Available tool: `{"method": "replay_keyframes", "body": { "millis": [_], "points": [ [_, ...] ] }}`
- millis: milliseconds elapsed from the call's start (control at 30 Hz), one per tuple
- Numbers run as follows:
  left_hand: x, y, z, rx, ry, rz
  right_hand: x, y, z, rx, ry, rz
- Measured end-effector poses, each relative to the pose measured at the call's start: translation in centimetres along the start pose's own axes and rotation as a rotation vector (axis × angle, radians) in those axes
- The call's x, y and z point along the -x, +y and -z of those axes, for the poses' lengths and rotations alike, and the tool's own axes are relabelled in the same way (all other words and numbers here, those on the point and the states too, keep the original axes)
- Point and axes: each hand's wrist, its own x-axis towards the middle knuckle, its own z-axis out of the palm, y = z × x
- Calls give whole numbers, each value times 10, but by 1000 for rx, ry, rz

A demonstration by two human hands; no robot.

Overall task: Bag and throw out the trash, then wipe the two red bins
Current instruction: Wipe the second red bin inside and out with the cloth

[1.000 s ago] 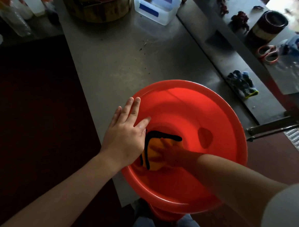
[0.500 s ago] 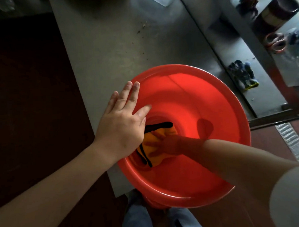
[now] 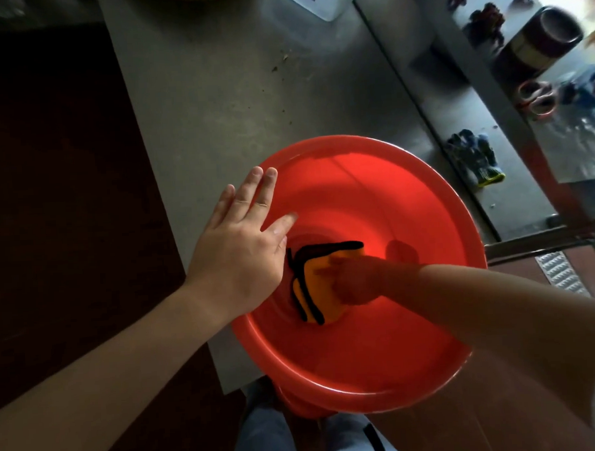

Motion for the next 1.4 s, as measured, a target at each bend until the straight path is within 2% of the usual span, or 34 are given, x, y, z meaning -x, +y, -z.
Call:
{"method": "replay_keyframes", "body": {
  "millis": [100, 200, 300, 433, 500, 567, 633, 733, 867, 1033, 1100, 1267, 1400],
  "points": [
    [0, 0, 0, -1, -5, 4, -7, -25, 9, -249, 165, -294],
    [0, 1, 1, -4, -17, 12, -13, -45, 1, -343, 166, -576],
    [0, 1, 1, 8, -26, 18, -20, -67, -10, -409, 133, -682],
    [-1, 3, 1, 14, -29, 13, -26, -98, -4, -408, 394, -882],
    [-2, 4, 2, 15, -29, 12, -30, -103, -1, -561, 286, -841],
    [-2, 5, 2, 11, -25, 11, -34, -106, 6, -583, 176, -735],
    [-2, 5, 1, 3, -25, 10, -38, -115, 10, -489, 213, -652],
    [-2, 4, 2, -2, -42, 14, -46, -126, 12, -472, 282, -575],
    [-1, 1, 3, -11, -54, 4, -46, -109, 7, -373, 197, -478],
    [-1, 2, 3, 9, -38, 12, -26, -59, -24, -471, 147, -620],
    [-2, 3, 3, 23, -34, 21, -25, -53, -28, -486, 102, -622],
    [-5, 6, 2, 49, -40, 39, -38, -78, -30, -454, 65, -675],
    [-6, 7, 2, 40, -46, 36, -52, -112, -24, -435, 119, -601]
  ]
}}
